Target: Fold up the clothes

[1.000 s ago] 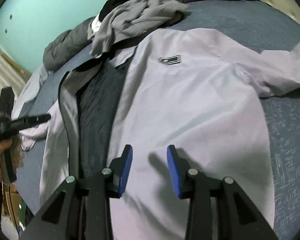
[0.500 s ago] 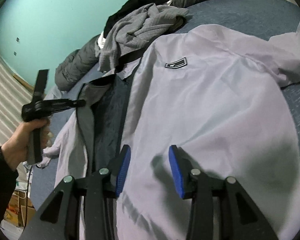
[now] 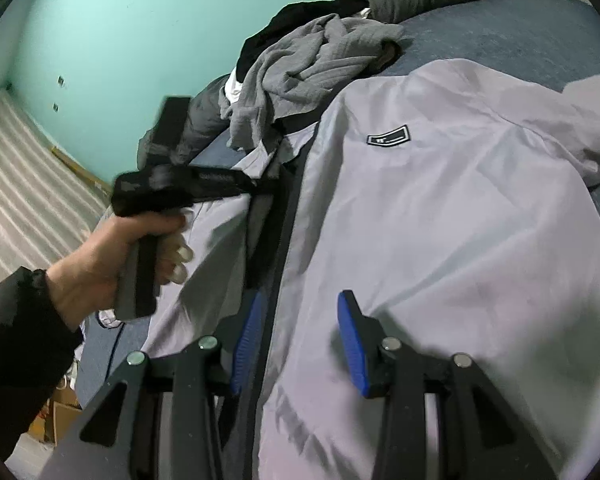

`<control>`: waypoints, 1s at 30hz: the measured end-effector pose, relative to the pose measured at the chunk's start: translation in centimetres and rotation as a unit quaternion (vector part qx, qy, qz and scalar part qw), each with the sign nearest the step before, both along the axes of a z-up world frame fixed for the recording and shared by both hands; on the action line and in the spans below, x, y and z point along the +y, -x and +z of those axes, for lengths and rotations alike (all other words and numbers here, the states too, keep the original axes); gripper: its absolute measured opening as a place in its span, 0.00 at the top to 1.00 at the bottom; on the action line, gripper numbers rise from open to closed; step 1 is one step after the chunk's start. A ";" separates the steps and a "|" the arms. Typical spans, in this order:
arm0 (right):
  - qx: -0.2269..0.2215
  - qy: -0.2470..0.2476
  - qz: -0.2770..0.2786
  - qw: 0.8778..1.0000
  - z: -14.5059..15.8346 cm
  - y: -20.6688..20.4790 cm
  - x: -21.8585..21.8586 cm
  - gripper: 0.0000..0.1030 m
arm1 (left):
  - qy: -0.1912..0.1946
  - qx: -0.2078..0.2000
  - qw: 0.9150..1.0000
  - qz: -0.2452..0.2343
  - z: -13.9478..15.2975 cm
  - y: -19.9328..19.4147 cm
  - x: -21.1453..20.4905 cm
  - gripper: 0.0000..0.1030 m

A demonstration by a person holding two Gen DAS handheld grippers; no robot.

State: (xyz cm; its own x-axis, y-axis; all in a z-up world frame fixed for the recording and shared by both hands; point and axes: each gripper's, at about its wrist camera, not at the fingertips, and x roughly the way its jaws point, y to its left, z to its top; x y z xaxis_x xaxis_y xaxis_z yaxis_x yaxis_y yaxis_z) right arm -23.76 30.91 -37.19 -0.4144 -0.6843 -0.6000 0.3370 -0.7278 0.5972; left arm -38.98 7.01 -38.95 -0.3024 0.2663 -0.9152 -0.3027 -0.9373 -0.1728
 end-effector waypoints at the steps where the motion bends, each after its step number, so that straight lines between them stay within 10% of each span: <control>1: 0.000 -0.001 -0.001 1.000 -0.1 0.0 0.1 0.61 | 0.007 -0.002 1.000 0.007 -0.2 0.1 -0.1 0.96; 5: -0.004 0.002 -0.004 1.000 -0.2 0.3 0.2 0.61 | -0.005 0.032 0.998 0.050 2.2 -0.5 -0.7 0.48; 16: -0.007 -0.040 -0.050 0.998 0.0 0.9 2.2 0.50 | -0.095 0.009 0.995 -0.004 3.4 -3.0 5.1 0.46; 18: -0.008 -0.042 -0.052 0.998 -0.1 1.0 2.4 0.50 | -0.088 -0.001 0.996 -0.009 2.5 -2.6 5.7 0.51; 21: -0.010 -0.049 -0.055 0.997 -0.1 1.1 2.3 0.50 | -0.075 -0.010 0.997 -0.016 1.7 -2.7 5.9 0.93; 30: -0.013 -0.058 -0.064 0.996 0.0 1.3 3.3 0.50 | -0.078 0.008 0.997 0.022 2.7 -3.6 2.2 0.97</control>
